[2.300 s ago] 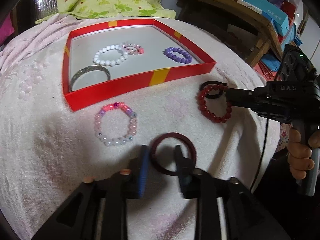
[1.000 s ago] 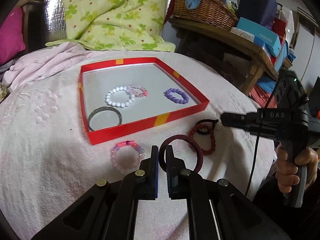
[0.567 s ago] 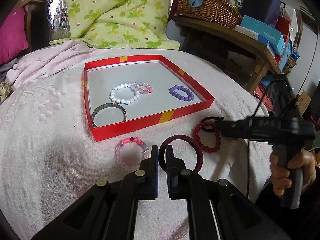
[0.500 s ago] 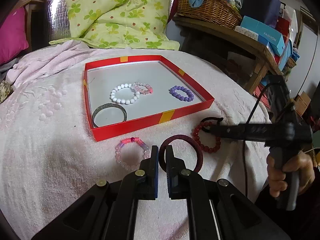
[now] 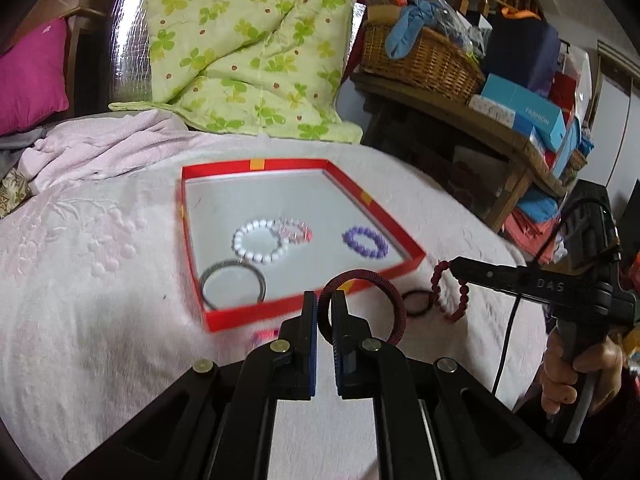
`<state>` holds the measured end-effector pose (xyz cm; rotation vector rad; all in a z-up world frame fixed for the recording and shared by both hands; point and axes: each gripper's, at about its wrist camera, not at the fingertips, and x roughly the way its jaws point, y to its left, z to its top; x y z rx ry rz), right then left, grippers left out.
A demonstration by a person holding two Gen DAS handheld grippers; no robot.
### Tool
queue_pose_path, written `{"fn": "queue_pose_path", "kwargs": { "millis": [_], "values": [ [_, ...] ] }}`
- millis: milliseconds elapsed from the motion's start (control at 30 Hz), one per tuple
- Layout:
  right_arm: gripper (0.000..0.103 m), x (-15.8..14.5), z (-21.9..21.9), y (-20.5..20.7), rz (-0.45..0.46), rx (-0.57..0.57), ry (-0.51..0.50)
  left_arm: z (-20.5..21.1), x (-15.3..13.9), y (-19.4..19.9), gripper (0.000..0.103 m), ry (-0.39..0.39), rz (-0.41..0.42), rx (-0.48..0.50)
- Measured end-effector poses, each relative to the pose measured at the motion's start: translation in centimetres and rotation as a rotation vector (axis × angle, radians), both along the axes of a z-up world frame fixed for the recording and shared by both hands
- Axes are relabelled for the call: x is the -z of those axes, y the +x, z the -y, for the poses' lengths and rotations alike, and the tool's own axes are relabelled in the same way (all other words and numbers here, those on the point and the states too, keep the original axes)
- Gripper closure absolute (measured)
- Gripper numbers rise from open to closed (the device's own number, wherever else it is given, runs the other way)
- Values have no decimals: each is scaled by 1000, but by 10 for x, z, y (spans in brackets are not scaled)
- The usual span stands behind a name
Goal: Organize jewelry
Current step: 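Lower the dark red bangle into the tray with the left tool while the right tool drops the red beads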
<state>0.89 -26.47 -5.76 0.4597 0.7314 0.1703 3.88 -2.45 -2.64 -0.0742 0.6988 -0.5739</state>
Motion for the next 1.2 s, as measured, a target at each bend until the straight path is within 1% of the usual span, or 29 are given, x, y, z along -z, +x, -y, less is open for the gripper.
{"fn": "queue_pose_path", "kwargs": {
  "millis": [67, 167, 233, 267, 333, 400, 600, 700, 800, 933, 1167, 1200],
  "values": [
    [92, -10, 2, 8, 21, 7, 12, 5, -2, 13, 96, -11, -1, -2],
    [92, -19, 3, 23, 39, 21, 29, 16, -2, 30, 96, 13, -2, -4],
    [92, -24, 3, 37, 48, 20, 40, 23, 2, 46, 96, 14, -39, 0],
    [92, -26, 1, 46, 54, 21, 41, 30, 6, 57, 96, 32, -76, 7],
    [92, -30, -1, 68, 59, 20, 53, 41, 13, 69, 96, 59, -110, 14],
    [92, -31, -4, 91, 51, 21, 69, 48, 19, 76, 96, 65, -141, 19],
    [92, -21, -16, 149, 9, 5, 78, 53, 26, 94, 96, 98, -159, 11],
    [92, -15, -26, 171, -5, -13, 74, 52, 30, 105, 96, 106, -173, 0],
    [92, -6, -30, 187, -25, -24, 90, 55, 33, 110, 96, 119, -187, 10],
    [92, 5, -27, 201, -43, -24, 135, 59, 39, 118, 96, 131, -211, 6],
    [92, 21, -13, 214, -95, 23, 142, 64, 47, 120, 96, 170, -219, 1],
    [90, 23, -11, 214, -101, 35, 135, 64, 48, 120, 96, 175, -221, 1]
  ]
}}
